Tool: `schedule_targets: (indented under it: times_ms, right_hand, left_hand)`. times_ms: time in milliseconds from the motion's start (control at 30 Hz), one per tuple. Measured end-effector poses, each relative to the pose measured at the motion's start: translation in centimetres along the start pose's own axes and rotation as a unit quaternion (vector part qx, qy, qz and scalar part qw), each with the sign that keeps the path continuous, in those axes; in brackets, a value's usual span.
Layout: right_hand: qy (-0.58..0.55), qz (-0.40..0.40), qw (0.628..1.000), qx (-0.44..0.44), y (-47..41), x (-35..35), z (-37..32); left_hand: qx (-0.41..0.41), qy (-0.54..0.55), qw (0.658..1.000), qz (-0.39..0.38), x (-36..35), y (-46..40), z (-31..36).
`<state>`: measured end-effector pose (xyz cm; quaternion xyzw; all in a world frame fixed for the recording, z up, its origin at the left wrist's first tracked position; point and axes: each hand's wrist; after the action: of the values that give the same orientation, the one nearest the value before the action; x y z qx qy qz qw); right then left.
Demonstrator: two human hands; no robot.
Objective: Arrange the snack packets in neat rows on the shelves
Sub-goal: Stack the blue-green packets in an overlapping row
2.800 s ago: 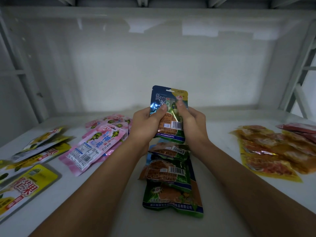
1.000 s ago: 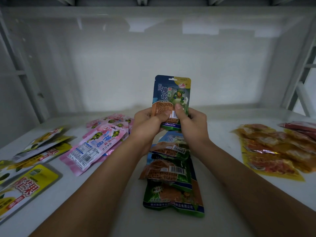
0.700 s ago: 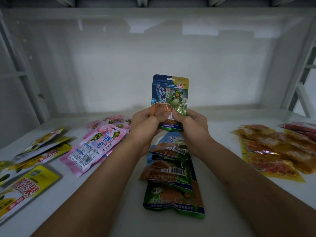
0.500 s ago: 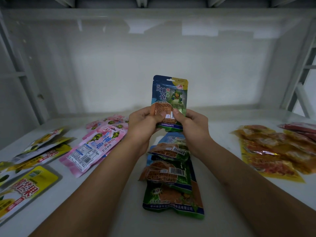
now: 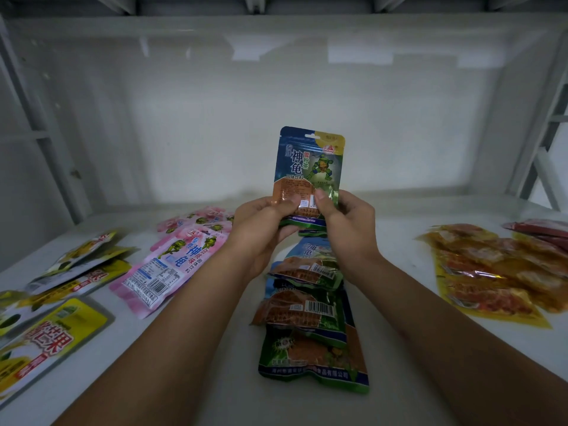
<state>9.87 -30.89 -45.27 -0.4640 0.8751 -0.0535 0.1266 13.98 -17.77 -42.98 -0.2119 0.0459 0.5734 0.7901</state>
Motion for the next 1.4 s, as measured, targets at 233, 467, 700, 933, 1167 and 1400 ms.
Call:
schedule_targets:
  times_ms: [233,467,700,933,1167,1400]
  right_hand:
    - [0.071,-0.004,0.997,-0.037,0.0,-0.2,0.2]
    - [0.077,-0.006,0.997,0.018,0.1,0.1,0.2]
    - [0.034,-0.023,0.999,0.014,0.1,-0.5,0.4]
    - [0.051,-0.013,0.998,0.028,-0.1,-0.5,0.6]
    - [-0.002,0.000,1.000,-0.028,-0.6,0.0,0.3]
    - [0.021,0.007,1.000,-0.011,-0.9,0.4,0.7]
  left_hand:
    - [-0.029,-0.006,0.999,0.011,0.1,0.1,-0.1]
    - [-0.026,-0.010,1.000,-0.014,-0.3,0.3,0.2]
    - [-0.058,0.008,0.998,-0.014,-0.1,0.4,0.5]
    - [-0.035,-0.020,0.999,-0.001,-0.1,0.4,0.3]
    - [-0.022,-0.031,0.999,-0.022,0.0,0.6,0.2]
    - [-0.024,-0.013,0.999,-0.022,-0.2,0.8,0.3]
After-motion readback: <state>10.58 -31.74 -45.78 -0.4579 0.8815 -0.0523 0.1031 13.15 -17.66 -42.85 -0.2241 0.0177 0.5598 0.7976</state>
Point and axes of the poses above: each hand's wrist, its own y-axis away from the middle knuckle, its own x-axis out of the back of the hand, z = x × y, and after that the axes turned 12 degrees about -x, right-handed
